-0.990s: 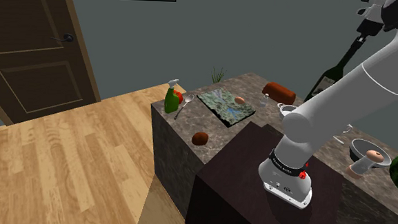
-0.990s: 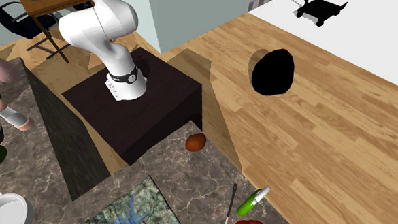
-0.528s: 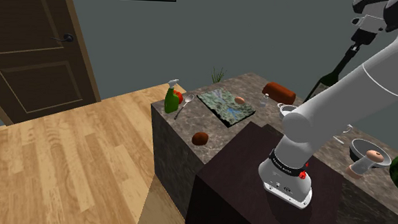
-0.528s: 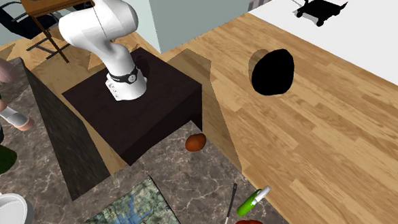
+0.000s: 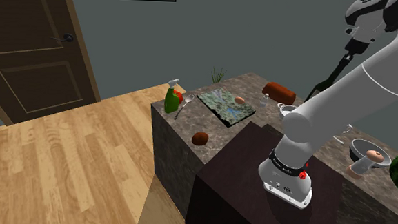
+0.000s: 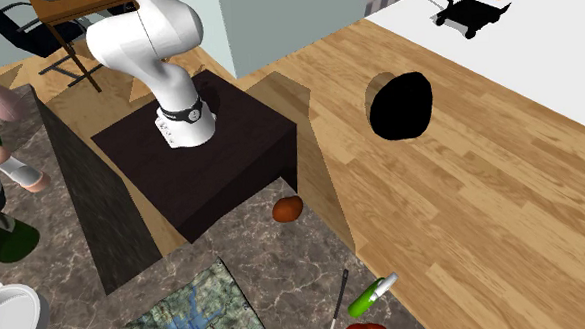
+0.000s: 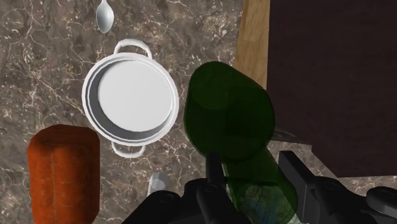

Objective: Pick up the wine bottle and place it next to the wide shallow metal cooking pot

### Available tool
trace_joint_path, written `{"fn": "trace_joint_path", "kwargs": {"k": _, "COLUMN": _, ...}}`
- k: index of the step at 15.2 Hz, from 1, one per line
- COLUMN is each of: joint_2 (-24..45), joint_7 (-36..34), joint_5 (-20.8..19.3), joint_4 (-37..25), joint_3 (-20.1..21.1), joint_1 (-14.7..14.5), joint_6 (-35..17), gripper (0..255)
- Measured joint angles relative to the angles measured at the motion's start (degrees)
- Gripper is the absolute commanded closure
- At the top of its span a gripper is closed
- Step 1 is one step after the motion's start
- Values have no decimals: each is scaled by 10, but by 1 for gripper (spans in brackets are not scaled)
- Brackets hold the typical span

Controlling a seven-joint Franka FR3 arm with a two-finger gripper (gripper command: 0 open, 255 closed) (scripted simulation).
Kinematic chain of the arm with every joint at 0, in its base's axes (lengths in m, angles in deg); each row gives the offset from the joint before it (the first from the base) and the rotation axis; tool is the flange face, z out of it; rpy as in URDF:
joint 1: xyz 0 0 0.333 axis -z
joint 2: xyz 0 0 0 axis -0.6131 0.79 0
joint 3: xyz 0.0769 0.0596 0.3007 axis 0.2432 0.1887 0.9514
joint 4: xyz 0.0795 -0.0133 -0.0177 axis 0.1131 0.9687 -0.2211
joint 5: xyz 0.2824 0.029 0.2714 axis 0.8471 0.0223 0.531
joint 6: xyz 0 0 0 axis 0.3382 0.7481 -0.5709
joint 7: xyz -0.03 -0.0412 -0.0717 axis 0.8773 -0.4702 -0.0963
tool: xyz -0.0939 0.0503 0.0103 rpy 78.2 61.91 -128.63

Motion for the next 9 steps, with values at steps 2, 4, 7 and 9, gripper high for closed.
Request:
{"fn": "trace_joint_path", "kwargs": {"k": 2, "joint_2": 3, "joint_7": 1, "joint_5": 1, "joint_4": 12, "joint_3": -5, "joint_1": -2, "joint_6": -15, "gripper": 255}}
{"fn": "trace_joint_path", "kwargs": {"k": 4, "joint_2": 9, "joint_7": 4, "joint_5": 4, "joint_4": 26, "joint_3": -13, "joint_1": -4, "joint_6": -33, "gripper": 255}}
{"fn": "trace_joint_path", "kwargs": {"k": 7, "joint_2": 19, "joint_7": 10, "joint_5": 9, "joint_4": 42, "joint_3": -25, "joint_1": -9, "joint_6": -56, "gripper": 255}}
{"fn": "trace_joint_path", "kwargs": {"k": 9, "joint_2": 22, "joint_7": 13, "joint_5": 10, "joint_4": 54, "joint_3": -31, "joint_1": -10, "joint_6": -71, "gripper": 255}}
